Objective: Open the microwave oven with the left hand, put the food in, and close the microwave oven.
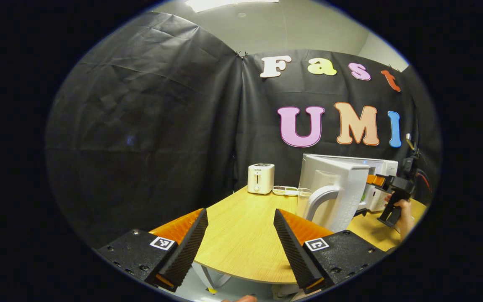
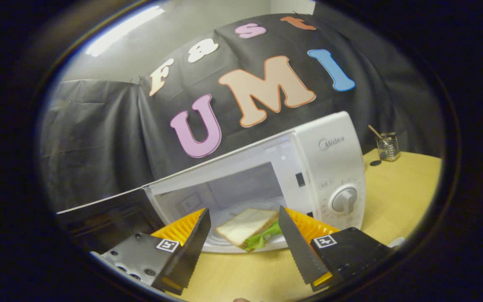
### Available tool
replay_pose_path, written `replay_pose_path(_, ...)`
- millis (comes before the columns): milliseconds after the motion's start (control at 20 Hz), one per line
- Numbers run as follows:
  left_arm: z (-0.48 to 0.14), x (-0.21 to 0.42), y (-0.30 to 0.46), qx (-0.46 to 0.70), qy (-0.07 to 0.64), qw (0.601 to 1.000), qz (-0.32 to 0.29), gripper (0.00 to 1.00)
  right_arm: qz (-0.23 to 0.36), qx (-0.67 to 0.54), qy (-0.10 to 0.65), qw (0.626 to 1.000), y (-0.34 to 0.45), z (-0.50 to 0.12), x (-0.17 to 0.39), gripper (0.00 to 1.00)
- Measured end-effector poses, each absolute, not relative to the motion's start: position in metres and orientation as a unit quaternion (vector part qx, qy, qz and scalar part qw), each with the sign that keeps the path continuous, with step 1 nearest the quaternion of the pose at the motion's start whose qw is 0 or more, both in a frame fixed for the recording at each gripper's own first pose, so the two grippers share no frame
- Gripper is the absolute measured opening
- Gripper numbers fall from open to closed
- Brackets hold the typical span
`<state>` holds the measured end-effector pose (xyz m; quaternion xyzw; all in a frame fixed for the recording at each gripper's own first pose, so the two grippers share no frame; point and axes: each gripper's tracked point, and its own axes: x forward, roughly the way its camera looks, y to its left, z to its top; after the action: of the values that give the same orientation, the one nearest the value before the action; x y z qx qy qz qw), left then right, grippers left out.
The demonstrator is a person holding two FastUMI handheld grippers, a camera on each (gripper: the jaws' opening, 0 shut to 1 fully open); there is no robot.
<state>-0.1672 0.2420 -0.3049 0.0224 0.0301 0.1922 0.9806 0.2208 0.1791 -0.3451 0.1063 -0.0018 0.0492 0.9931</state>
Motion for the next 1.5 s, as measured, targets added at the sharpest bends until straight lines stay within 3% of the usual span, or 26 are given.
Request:
replay_pose_path(50, -0.305, -0.167, 0.242, 0.023, 0.030, 0.981, 0.192, 0.97, 0.062, 0.093, -0.013, 0.994, 0.179, -0.331, 0.209, 0.91)
replay_pose_path(100, -0.305, -0.167, 0.242, 0.022, 0.029, 0.981, 0.192, 0.94, 0.070, 0.080, -0.024, 0.994, 0.177, -0.318, 0.197, 0.99)
replay_pose_path(500, -0.305, -0.167, 0.238, 0.026, 0.031, 0.981, 0.189, 0.97, 0.082, 0.009, -0.069, 0.994, 0.129, -0.220, 0.113, 0.99)
replay_pose_path(550, -0.305, -0.167, 0.237, 0.025, 0.031, 0.982, 0.187, 0.97, 0.080, 0.003, -0.066, 0.995, 0.122, -0.214, 0.105, 0.91)
replay_pose_path(900, -0.306, -0.159, 0.237, 0.031, 0.033, 0.983, 0.178, 0.96, 0.031, -0.062, -0.050, 0.996, 0.075, -0.173, 0.069, 0.91)
replay_pose_path(1100, -0.301, -0.152, 0.237, 0.052, 0.037, 0.983, 0.169, 0.92, 0.033, -0.035, -0.049, 0.998, 0.061, -0.143, 0.046, 0.92)
replay_pose_path(1250, -0.294, -0.144, 0.230, 0.065, 0.040, 0.985, 0.156, 0.57, 0.017, -0.048, -0.043, 0.998, 0.039, -0.127, 0.034, 0.91)
replay_pose_path(1450, -0.287, -0.131, 0.218, 0.059, 0.042, 0.986, 0.149, 0.03, -0.001, -0.050, -0.026, 0.998, 0.016, -0.119, 0.023, 0.91)
replay_pose_path(1500, -0.283, -0.128, 0.212, 0.060, 0.038, 0.988, 0.140, 0.04, -0.003, -0.046, -0.020, 0.999, 0.011, -0.120, 0.020, 0.92)
